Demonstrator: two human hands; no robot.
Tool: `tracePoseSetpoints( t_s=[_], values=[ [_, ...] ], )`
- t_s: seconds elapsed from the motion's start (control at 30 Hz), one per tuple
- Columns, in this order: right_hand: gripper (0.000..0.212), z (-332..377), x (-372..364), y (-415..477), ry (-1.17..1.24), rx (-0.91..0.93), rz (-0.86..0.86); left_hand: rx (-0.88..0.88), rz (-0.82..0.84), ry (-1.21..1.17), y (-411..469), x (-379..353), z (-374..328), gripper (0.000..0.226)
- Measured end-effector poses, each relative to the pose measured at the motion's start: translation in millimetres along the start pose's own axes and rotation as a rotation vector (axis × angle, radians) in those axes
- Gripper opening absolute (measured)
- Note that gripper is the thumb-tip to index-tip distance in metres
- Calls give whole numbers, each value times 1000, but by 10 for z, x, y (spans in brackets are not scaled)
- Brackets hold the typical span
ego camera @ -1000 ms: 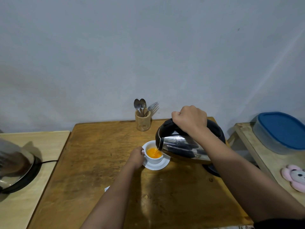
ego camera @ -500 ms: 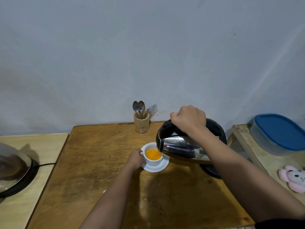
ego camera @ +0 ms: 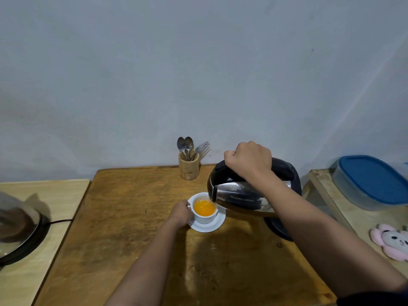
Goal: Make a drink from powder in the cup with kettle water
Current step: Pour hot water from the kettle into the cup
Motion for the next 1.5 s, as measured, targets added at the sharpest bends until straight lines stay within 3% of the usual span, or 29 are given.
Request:
tracePoseSetpoints(
  t_s=[0.67,1.5],
  values=[
    [32,11,-79,-15,-14,4,11,16,7,-4,8,-7,-4,28],
    [44,-233,-53,-105,88,-78,-85,-4,-34,-1,2,-41,25,26]
  ],
)
Point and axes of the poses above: each hand's wrist, its own y-axis towards the middle knuckle, its own x-axis out of the back of the hand, z = x × y, the point moved 4 cm from there along y, towards the middle knuckle, and after that the axes turned 12 degrees about -z, right-handed, at the moved point
